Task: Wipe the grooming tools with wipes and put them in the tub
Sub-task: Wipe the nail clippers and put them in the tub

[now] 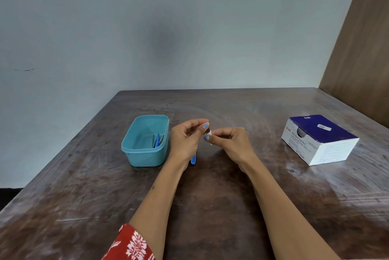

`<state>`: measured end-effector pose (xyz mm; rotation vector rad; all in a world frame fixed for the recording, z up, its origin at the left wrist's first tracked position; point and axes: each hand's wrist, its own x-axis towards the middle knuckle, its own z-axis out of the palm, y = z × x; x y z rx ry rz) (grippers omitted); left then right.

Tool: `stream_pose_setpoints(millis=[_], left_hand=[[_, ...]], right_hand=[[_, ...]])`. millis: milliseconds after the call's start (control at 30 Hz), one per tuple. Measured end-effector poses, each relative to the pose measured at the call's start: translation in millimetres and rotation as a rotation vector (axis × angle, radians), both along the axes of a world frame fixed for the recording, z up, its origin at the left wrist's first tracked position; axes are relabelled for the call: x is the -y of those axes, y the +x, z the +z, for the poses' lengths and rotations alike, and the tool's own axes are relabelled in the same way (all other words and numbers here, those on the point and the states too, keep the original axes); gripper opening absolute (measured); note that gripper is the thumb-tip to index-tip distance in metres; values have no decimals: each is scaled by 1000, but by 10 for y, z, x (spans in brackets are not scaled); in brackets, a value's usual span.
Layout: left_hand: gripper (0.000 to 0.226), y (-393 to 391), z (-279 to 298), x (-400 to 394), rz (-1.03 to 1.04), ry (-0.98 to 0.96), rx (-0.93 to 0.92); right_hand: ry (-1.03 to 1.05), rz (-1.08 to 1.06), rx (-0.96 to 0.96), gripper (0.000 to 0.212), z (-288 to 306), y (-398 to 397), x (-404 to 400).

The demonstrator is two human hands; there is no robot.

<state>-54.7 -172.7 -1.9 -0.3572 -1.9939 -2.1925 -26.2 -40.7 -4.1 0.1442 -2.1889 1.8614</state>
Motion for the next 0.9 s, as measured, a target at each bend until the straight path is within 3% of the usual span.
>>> stream_pose_setpoints(millis=[100, 267, 500, 900], left_hand=[[13, -9, -1, 2, 23, -15, 4], [12, 3, 0, -10, 7, -15, 10], [13, 14, 4, 6, 8, 39, 41], [20, 22, 38, 20, -26, 8, -19]], right_hand=[[36, 4, 77, 14, -22, -4, -17], [-25, -23, -36, 13, -12, -2, 12], [30, -13, 34, 19, -35, -17, 13], [-18, -11, -4, 6, -8, -30, 0]])
